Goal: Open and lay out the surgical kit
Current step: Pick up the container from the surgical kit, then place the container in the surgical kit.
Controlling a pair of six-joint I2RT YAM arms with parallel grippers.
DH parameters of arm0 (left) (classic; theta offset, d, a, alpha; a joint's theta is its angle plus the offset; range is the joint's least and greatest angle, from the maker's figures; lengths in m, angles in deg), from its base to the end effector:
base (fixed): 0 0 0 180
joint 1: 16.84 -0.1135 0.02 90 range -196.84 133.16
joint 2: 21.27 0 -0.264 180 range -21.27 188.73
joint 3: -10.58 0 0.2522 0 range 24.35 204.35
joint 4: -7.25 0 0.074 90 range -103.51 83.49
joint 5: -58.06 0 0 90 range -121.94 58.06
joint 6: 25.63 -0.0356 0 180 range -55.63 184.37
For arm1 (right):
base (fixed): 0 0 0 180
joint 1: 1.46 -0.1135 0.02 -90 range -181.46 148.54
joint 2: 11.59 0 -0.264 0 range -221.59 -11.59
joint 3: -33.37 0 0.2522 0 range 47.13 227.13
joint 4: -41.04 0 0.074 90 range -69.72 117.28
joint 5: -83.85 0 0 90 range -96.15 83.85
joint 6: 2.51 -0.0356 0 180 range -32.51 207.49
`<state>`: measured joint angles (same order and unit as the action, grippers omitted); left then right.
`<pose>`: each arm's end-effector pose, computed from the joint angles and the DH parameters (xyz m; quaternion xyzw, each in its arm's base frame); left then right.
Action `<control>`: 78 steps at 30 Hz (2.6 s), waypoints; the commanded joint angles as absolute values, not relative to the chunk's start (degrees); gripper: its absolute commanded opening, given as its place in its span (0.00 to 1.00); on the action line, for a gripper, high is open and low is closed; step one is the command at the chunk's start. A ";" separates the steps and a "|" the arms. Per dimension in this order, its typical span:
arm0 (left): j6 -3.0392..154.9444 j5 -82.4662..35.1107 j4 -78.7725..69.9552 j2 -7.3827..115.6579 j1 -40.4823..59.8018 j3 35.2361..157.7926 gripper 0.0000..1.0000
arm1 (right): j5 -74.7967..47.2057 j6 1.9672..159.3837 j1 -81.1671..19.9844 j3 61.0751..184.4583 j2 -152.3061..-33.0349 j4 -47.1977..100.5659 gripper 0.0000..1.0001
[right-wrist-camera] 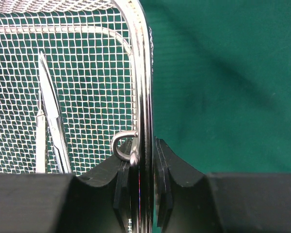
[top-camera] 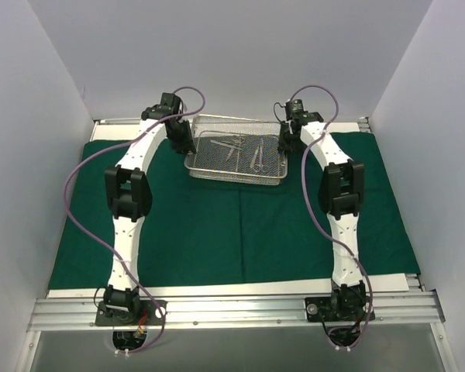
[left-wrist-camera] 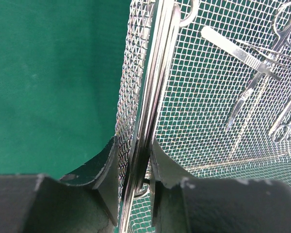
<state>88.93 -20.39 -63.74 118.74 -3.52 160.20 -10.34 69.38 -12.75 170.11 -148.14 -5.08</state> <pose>0.5074 -0.1274 0.2297 -0.0697 0.9619 -0.1720 0.2010 0.5291 0.1083 0.2172 0.0414 0.9255 0.1279 0.3541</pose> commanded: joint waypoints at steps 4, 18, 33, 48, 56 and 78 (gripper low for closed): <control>86.17 -14.54 -62.58 103.89 -3.83 158.74 0.02 | -12.39 64.02 -12.89 173.35 -136.22 -4.88 0.00; 78.87 -16.29 -64.00 98.17 9.69 151.26 0.02 | -11.25 64.55 -2.28 141.12 -110.77 -4.45 0.00; 80.63 -24.55 -60.92 84.50 17.88 131.34 0.02 | -9.32 70.44 -5.93 125.61 -100.00 -2.26 0.00; 92.49 -39.14 -74.26 60.12 5.14 100.38 0.02 | -11.25 67.89 -33.18 140.89 -121.17 4.43 0.00; 94.70 -41.70 -78.94 62.66 -4.61 92.29 0.02 | -12.04 67.63 -40.74 148.29 -129.88 4.34 0.00; 94.43 -31.94 -75.68 66.54 -18.95 83.14 0.64 | -16.08 67.71 -42.07 150.05 -135.08 3.82 0.13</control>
<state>94.50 -34.35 -76.05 66.98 -17.57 82.95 -11.17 69.73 -41.69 146.66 -136.95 0.93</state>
